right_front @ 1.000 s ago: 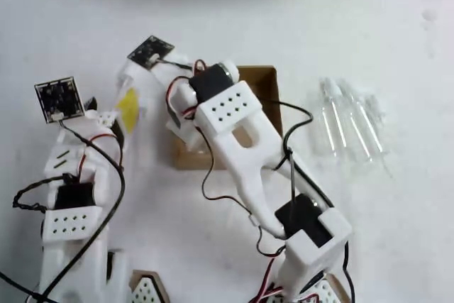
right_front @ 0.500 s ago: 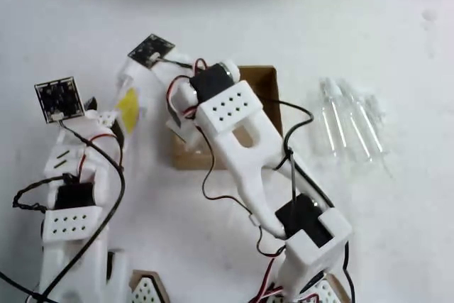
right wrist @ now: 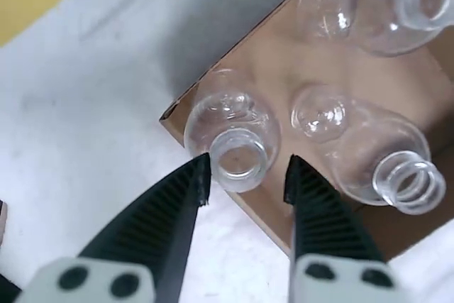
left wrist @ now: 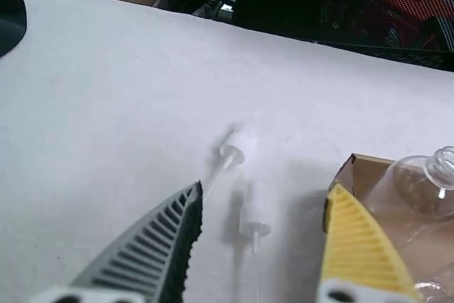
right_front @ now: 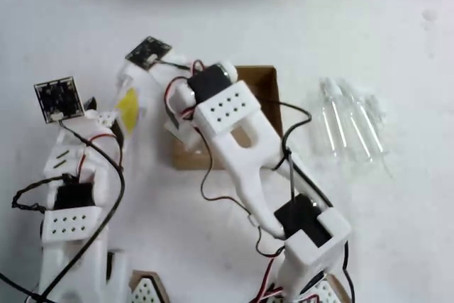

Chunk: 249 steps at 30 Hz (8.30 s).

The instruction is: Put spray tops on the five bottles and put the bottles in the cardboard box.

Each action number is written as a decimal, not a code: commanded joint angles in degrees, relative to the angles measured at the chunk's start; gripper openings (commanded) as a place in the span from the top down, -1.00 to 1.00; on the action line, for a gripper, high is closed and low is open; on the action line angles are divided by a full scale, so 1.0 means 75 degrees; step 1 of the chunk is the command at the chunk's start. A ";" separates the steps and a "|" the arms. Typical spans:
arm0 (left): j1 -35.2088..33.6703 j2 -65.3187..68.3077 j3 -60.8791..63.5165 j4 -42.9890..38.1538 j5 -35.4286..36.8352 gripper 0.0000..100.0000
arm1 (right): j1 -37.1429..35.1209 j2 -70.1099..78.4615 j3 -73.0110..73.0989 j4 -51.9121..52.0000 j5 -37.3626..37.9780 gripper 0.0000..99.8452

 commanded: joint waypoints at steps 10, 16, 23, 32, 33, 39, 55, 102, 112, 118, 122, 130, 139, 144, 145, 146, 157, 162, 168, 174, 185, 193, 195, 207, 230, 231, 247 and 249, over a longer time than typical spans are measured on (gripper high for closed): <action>-0.0088 -0.0193 -0.0035 -0.0258 -0.0070 0.46 | 0.0252 -0.0838 -0.2426 0.1084 -0.0070 0.69; -0.0088 -0.0193 -0.0035 -0.0270 -0.0070 0.46 | 0.0264 -0.2057 -0.2426 0.1096 -0.0070 0.69; -0.0076 -0.0193 -0.0035 -0.0270 -0.0070 0.46 | 0.0920 -0.3640 -0.1817 0.1084 -0.0070 0.69; -0.0076 -0.0193 -0.0023 -0.0270 -0.0070 0.46 | 0.3335 -0.6324 0.0281 0.1014 -0.0059 0.69; -0.0076 -0.0193 -0.0023 -0.0270 -0.0070 0.46 | 0.3604 -0.6605 0.0610 0.0932 -0.0059 0.69; -0.0076 -0.0193 -0.0023 -0.0270 -0.0070 0.46 | 0.5093 -0.8012 0.3399 -0.0463 -0.0012 0.69; -0.0076 -0.0193 -0.0070 -0.0281 -0.0070 0.46 | 0.5855 -0.9055 1.1264 -0.7039 -0.1629 0.69; -0.0076 -0.0193 -0.0082 -0.0281 -0.0070 0.46 | 0.5867 -0.9102 1.2401 -0.8141 -0.1629 0.69; -0.0076 -0.0193 -0.0082 -0.0305 -0.0070 0.46 | 0.6171 -0.9078 1.2167 -0.8117 -0.1618 0.70; -0.0076 -0.0193 -0.0059 -0.0410 -0.0070 0.46 | 0.6933 -0.8551 1.0362 -0.6429 -0.1629 0.69; -0.0076 -0.0193 -0.0035 -0.0410 -0.0070 0.46 | 0.6769 -0.7179 0.8944 -0.5832 -0.1536 0.69; -0.0076 -0.0193 -0.0023 -0.0387 -0.0070 0.46 | 0.6699 -0.3393 0.4689 -0.4015 0.0176 0.69; -0.0076 -0.0193 -0.0023 -0.0387 -0.0070 0.46 | 0.6253 0.1049 -0.0914 -0.1846 0.0914 0.70; -0.0076 -0.0193 -0.0023 -0.0387 -0.0070 0.46 | 0.5890 0.3405 -0.4056 -0.0709 0.0914 0.70; -0.0076 -0.0193 -0.0023 -0.0387 -0.0070 0.46 | 0.5832 0.3851 -0.4677 -0.0557 0.0914 0.70; -0.0076 -0.0193 -0.0023 -0.0387 -0.0070 0.46 | 0.5808 0.4296 -0.5275 -0.0416 0.0914 0.70; 0.0135 -0.0193 -0.0023 -0.0387 -0.0352 0.46 | 0.5949 0.7613 -0.9366 0.0568 0.1278 0.70; 0.0182 -0.0193 -0.0023 -0.0387 -0.0457 0.46 | 0.6148 0.7965 -0.9366 0.0533 0.1383 0.70; 0.0182 -0.0193 -0.0023 -0.0387 -0.0469 0.46 | 0.6183 0.7988 -0.9366 0.0545 0.1618 0.87; 0.0170 -0.0193 -0.0023 -0.0387 -0.0481 0.46 | 0.6207 0.8000 -0.9354 0.0697 0.1864 0.85; 0.0170 -0.0193 -0.0023 -0.0387 -0.0481 0.46 | 0.6324 0.7918 -0.9354 0.1026 0.1887 0.79; 0.0170 -0.0193 -0.0023 -0.0399 -0.0492 0.46 | 0.6418 0.7918 -0.9342 0.1108 0.1723 0.79; 0.0170 -0.0193 -0.0023 -0.0399 -0.0492 0.46 | 0.6441 0.7918 -0.9225 0.1108 0.1606 0.79; 0.0170 -0.0193 -0.0023 -0.0399 -0.0492 0.46 | 0.6429 0.6617 -0.6998 0.1061 0.1618 0.88; 0.0170 -0.0193 -0.0023 -0.0387 -0.0492 0.46 | 0.5714 0.2268 -0.4935 0.1096 0.1559 0.97; 0.0170 -0.0193 -0.0023 -0.0387 -0.0492 0.46 | 0.5585 0.1823 -0.4548 0.1084 0.1547 0.97; 0.0158 -0.0193 -0.0012 -0.0375 -0.0492 0.46 | 0.5632 -0.0041 -0.0914 -0.0369 0.1547 0.97; 0.0158 -0.0193 -0.0012 -0.0375 -0.0492 0.46 | 0.5480 -0.0064 -0.0985 -0.0369 0.1430 0.97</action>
